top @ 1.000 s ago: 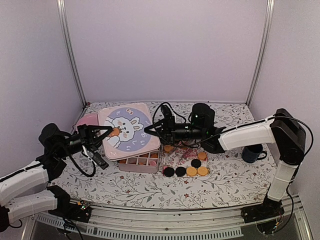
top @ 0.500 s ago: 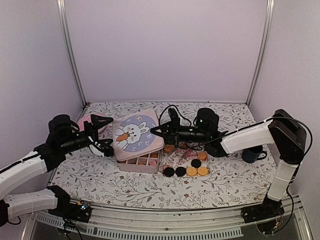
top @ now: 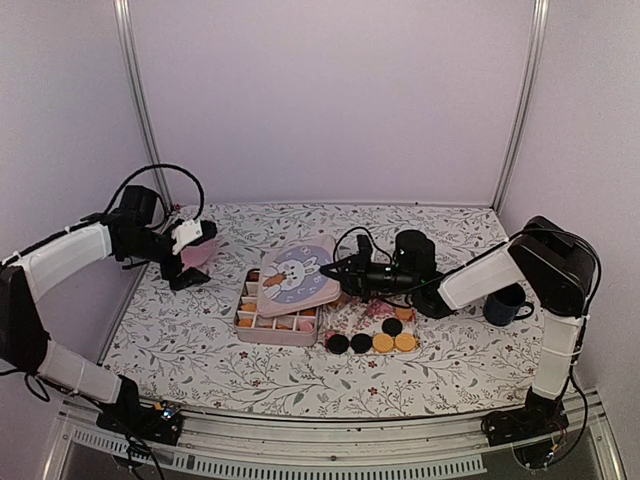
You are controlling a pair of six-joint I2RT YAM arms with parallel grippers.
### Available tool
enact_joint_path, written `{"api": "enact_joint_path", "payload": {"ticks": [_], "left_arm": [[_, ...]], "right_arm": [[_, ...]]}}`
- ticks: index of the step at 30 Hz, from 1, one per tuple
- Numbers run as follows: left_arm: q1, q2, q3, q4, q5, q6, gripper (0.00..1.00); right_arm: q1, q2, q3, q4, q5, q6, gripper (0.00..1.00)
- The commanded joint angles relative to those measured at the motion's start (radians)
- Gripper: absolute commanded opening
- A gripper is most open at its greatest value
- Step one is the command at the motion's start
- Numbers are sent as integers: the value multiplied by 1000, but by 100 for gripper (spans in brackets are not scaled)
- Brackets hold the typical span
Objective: Pack the cookies
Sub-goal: Put down the box lid in the packing box.
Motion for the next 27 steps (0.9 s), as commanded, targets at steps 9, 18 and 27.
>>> {"api": "enact_joint_path", "payload": {"ticks": [9,18,27], "left_arm": [[49,75,28,-91,403,-620,99],[-28,112,-143,174,289,-730,99],[-71,188,-172,298,251,-777,97]], "right_arm": [[40,150,123,89,7,36,13],[73,225,127,206,25,131,15],[89,146,132,-33,37,31,48]]}}
